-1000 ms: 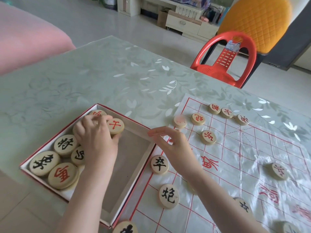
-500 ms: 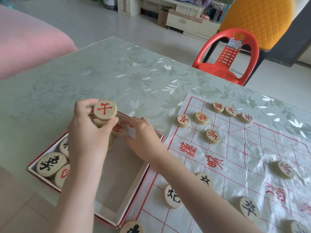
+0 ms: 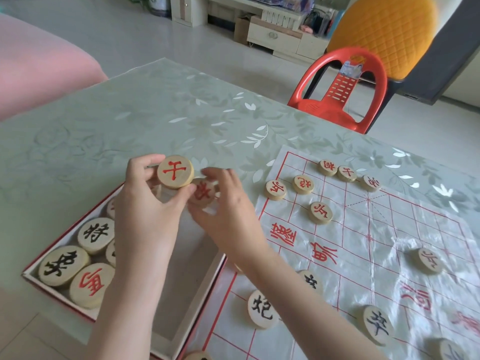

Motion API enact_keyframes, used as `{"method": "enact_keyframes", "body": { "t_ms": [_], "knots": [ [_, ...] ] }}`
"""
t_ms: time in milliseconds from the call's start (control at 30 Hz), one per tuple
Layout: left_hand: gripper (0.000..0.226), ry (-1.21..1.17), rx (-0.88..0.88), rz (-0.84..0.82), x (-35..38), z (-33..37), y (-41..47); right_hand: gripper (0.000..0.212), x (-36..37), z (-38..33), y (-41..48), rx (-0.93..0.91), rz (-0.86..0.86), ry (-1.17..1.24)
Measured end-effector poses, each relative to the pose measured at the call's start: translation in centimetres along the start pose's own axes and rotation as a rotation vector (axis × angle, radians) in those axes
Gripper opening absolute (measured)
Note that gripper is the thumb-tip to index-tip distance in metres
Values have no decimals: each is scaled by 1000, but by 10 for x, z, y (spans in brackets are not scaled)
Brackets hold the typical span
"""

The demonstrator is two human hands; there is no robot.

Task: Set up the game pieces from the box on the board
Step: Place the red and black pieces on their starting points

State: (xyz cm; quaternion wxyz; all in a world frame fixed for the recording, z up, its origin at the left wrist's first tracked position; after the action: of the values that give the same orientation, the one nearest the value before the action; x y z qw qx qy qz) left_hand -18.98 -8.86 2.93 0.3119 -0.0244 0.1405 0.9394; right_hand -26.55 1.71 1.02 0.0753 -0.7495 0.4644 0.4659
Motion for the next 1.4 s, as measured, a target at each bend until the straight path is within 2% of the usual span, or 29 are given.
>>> {"method": "enact_keyframes", "body": {
  "t_ms": [67,333,600,767,1100,1200,1333,1400],
  "knots": [
    [53,-11,-1,-32,11,4,-6,53,-25,21,-7,110,35,102],
    [50,-91,-25,-218,78,23,-47,51,-113,139,-45,424,156,176],
    [51,-78,1,-429,137,39,-99,56,-201,254,-63,614,327,72],
    [51,-47,31,-510,159,43,-117,59,-228,309,-64,723,333,-33],
    [50,-70,37,-582,181,43,-138,57,-255,355,-73,847,329,-133],
    [50,-68,27,-579,182,42,-138,59,-253,362,-70,855,287,-152],
    [52,-52,27,-583,184,40,-139,60,-245,366,-70,882,172,-293],
    [52,-51,29,-585,184,40,-139,54,-245,357,-74,900,201,-338]
  ]
}}
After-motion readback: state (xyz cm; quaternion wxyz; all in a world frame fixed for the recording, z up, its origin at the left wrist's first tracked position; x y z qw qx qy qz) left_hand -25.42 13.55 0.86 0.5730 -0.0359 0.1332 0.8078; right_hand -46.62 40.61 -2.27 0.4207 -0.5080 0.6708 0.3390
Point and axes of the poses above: each hand's wrist, its own y-axis towards the middle knuckle, its own x-axis out of the palm, z = x × y, the point moved 6 cm from there along y, towards the middle knuckle, and after that the axes turned 13 degrees about -y, right-handed, at the moved point
